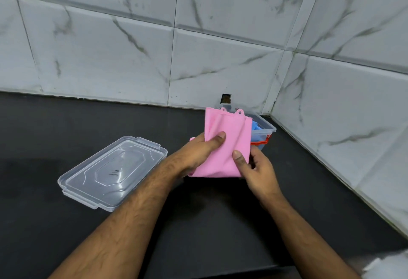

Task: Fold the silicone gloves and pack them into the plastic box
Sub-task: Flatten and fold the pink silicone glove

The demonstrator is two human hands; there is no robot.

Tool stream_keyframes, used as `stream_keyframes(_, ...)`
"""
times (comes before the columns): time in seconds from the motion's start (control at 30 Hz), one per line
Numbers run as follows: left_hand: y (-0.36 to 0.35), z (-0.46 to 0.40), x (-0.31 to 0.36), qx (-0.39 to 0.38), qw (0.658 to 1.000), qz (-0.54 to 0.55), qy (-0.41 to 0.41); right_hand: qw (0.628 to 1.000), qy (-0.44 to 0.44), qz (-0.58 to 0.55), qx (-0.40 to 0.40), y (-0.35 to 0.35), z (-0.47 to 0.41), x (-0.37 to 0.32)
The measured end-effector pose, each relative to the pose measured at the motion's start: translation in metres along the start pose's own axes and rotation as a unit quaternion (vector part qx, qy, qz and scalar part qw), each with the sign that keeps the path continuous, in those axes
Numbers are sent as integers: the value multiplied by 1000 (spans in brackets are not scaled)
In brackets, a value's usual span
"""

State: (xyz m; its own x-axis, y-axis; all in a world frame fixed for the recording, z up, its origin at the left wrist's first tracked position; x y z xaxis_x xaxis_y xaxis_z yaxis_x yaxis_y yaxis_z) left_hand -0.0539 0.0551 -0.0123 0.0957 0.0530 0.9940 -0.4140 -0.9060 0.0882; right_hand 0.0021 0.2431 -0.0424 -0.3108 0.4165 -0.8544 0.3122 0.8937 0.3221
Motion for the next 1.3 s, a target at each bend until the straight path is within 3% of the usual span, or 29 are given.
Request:
stream_keyframes(0.07,2,3,3,-3,1000,0,-8,998,-6,-57,-10,-3,-1,2)
stream_keyframes(0.13,3,6,6,-25,999,-31,-30,1000,-7,-28,8,-5,-2,5)
stream_keyframes(0.27,3,10,9,-128,962,-240,-27,995,-21,62,73,-1,-4,8)
stream_keyframes(0.37,1,9,5,-90,951,-294,-20,993,-13,80,84,-2,-3,6)
stream_keyframes(0.53,4,6,6,-89,983,-144,-70,986,39,120,111,-4,3,-5)
stream_keyframes(0.63,4,3,2,-67,995,-52,-43,987,59,96,116,-4,6,-11)
stream_keyframes(0.87,15,-1,8,16,995,74,-62,998,52,39,12,-10,9,-12)
stream_keyframes(1.0,18,-2,8,80,992,83,-54,997,25,72,-21,-11,6,-4)
stream_keyframes(1.13,19,-2,8,78,994,74,2,994,-3,105,-29,-10,4,-4)
stream_keyframes(1.3,28,-5,10,71,995,-49,41,993,-47,104,-36,-11,3,-11)
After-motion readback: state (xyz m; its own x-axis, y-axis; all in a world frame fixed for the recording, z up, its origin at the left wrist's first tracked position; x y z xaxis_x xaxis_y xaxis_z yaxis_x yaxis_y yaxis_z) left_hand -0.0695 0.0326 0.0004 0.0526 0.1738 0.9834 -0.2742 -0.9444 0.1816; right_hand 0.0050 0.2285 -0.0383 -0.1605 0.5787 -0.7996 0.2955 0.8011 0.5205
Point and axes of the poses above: each hand's wrist, its own z-axis away from the middle knuckle, its own y-axis out of the back of the hand, x = y × z, the point moved 1 cm from there along -z, towards the middle knuckle, and after that the axes turned 1 degree about -y, right-handed, at the moved point
